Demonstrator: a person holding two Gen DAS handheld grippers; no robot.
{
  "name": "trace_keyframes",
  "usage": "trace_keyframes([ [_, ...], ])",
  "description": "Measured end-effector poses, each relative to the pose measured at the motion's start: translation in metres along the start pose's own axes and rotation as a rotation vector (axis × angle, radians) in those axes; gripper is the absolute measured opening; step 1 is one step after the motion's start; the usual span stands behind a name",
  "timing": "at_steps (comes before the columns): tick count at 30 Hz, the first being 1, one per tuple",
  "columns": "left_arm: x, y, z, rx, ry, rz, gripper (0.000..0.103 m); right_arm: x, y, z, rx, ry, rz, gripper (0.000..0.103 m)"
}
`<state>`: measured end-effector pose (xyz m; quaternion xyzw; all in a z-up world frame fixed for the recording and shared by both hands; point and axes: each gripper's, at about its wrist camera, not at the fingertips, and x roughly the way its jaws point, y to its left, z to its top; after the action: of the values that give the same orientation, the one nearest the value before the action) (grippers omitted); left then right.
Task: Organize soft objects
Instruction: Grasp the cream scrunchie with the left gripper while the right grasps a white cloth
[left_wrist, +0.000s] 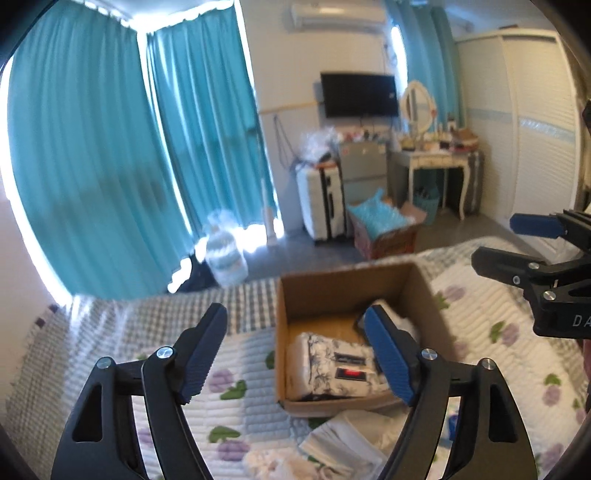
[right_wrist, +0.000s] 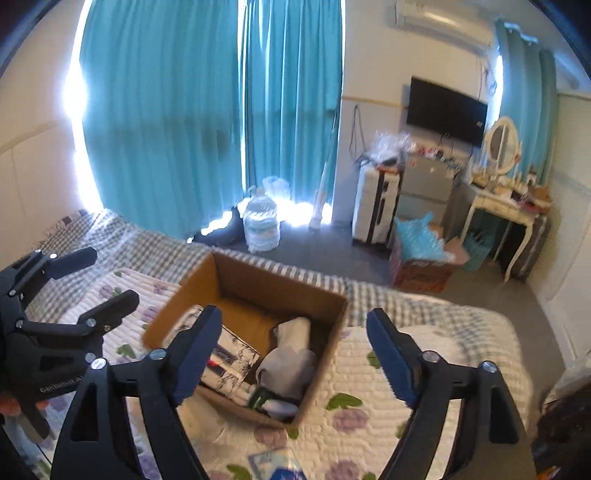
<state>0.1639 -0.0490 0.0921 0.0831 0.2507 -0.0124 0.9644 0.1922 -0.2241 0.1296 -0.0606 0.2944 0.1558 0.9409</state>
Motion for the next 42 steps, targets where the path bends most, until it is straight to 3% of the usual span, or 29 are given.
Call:
trace_keyframes([
  [2,-0.031,0.002,0.007,0.002,-0.039,0.012,0.088,-0.036,0.005,0.009,-0.002,-0.022,-0.022,0.093],
  [7,-0.097,0.019,0.011,-0.023,-0.122,0.017,0.091,-0.109,0.022,0.02,-0.012,-0.042,-0.047,0.094],
  [10,-0.121,0.027,0.005,-0.042,-0.122,0.013,0.103,-0.141,0.036,0.019,-0.015,-0.055,-0.025,0.097],
  [13,-0.133,0.026,-0.007,-0.01,-0.105,0.012,0.103,-0.168,0.056,0.011,-0.048,-0.096,-0.046,0.103],
  [16,-0.132,0.026,-0.024,0.018,-0.09,0.044,0.103,-0.174,0.073,0.0,-0.081,-0.117,-0.062,0.103],
  [22,-0.109,0.041,-0.063,-0.043,-0.023,0.054,0.103,-0.134,0.097,-0.028,-0.084,-0.049,-0.019,0.103],
  [30,-0.037,0.049,-0.119,-0.098,0.107,0.073,0.103,-0.042,0.117,-0.076,-0.097,0.067,0.029,0.103],
  [40,0.024,0.053,-0.185,-0.147,0.201,0.063,0.103,0.054,0.109,-0.142,-0.047,0.193,0.123,0.103],
  [42,0.03,0.052,-0.193,-0.159,0.241,0.041,0.103,0.064,0.105,-0.151,-0.037,0.216,0.137,0.097],
])
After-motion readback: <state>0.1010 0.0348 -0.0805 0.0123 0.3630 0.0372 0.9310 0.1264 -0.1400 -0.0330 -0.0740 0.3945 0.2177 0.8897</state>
